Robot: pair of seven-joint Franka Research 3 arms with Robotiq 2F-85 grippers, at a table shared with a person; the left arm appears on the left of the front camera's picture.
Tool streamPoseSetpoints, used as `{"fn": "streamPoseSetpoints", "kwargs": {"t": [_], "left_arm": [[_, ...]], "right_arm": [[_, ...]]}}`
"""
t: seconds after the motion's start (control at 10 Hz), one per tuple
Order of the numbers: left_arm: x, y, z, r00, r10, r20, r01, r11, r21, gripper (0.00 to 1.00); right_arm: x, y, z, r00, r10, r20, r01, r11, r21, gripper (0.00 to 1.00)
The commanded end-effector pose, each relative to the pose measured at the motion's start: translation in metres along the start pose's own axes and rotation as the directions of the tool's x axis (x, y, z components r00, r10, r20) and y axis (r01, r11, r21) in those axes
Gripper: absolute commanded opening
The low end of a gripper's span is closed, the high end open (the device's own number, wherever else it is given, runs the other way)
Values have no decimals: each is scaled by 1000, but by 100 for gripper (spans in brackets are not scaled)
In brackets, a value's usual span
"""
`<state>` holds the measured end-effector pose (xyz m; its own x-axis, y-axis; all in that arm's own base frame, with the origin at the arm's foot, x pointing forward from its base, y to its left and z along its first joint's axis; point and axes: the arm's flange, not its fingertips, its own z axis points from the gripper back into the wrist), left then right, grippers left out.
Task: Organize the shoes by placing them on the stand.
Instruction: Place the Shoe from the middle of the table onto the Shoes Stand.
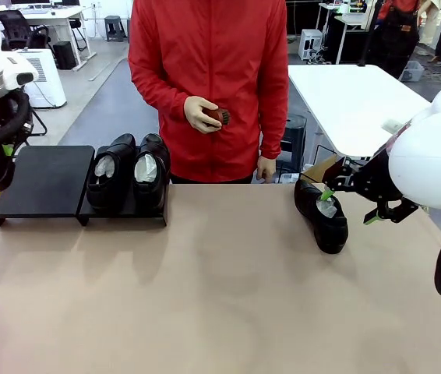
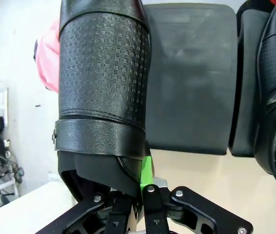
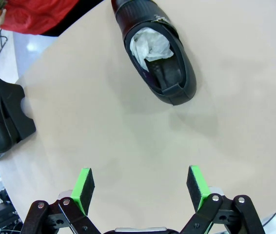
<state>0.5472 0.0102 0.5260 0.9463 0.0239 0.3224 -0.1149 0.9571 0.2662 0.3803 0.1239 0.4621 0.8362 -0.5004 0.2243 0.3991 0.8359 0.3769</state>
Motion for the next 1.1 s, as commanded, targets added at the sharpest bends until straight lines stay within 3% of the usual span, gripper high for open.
{"fn": "streamPoseSetpoints", "kwargs": {"t": [0.0, 0.1, 0.7, 1.0], "left_arm": [[0, 4, 4, 1000, 12, 17, -13, 999, 30, 0], [0, 0, 0, 1000, 0, 0, 0, 1000, 0, 0], [32, -6, -58, 997, -30, 65, 23, 995, 95, 0], [33, -9, -77, 997, -69, 33, 64, 990, 122, 0]], "right_arm": [[2, 0, 0, 1000, 14, 0, -14, 1000, 18, 100], [2, 0, 0, 1000, 14, 0, -14, 1000, 18, 100], [2, 0, 0, 1000, 14, 0, -14, 1000, 18, 100], [2, 0, 0, 1000, 14, 0, -14, 1000, 18, 100]]}}
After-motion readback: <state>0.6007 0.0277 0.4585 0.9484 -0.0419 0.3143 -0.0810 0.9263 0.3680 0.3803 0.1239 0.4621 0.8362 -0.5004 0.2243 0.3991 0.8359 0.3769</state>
